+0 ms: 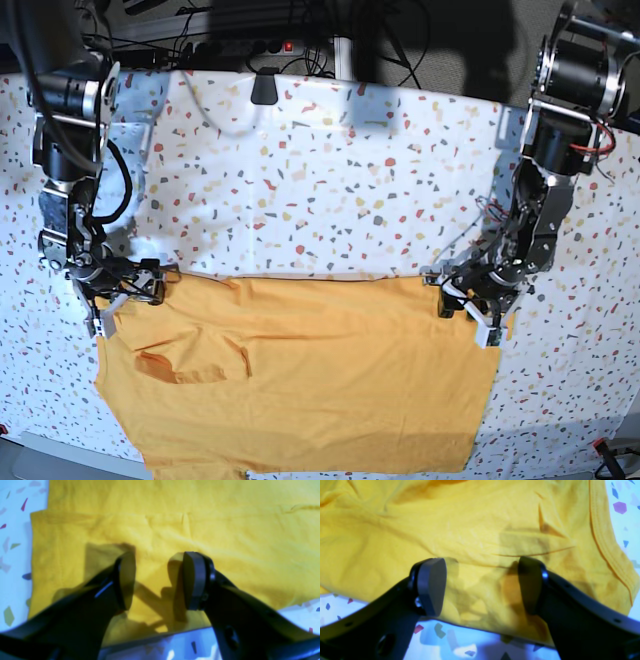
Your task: Fold the T-shirt properly
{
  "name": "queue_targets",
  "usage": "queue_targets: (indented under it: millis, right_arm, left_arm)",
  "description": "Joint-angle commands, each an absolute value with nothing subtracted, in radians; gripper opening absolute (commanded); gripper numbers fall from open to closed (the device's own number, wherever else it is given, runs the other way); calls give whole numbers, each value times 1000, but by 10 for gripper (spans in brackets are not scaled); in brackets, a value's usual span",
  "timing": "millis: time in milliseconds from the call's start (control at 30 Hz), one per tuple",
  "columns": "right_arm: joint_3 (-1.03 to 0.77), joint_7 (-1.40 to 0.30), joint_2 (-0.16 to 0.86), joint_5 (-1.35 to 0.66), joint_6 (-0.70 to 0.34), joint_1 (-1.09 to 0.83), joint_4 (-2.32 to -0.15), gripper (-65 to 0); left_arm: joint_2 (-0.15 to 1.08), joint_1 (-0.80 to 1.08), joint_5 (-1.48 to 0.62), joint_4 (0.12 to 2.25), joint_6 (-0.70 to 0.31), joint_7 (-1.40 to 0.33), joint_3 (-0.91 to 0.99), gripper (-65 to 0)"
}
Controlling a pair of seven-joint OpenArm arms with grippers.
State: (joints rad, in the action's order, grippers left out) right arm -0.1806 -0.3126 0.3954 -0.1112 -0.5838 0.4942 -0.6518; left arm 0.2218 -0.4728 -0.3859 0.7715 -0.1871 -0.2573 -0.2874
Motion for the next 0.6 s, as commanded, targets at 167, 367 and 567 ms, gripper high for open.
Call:
queue_targets:
  millis: [167,367,567]
  right_arm:
    - [-182,-361,408,-159,-596,378,-756,-205]
    - [-182,-422,408,-195,-596,245,-962,-205]
    - [-183,-442,408,-271,-595,220,-1059,-205]
  left_arm:
    - [234,-437,-390,781,-188,-326,-283,-358]
    - [243,-375,-389,840,-188,-346,-283,-358]
    - [264,-298,-338,1002,-191,-342,-283,-358]
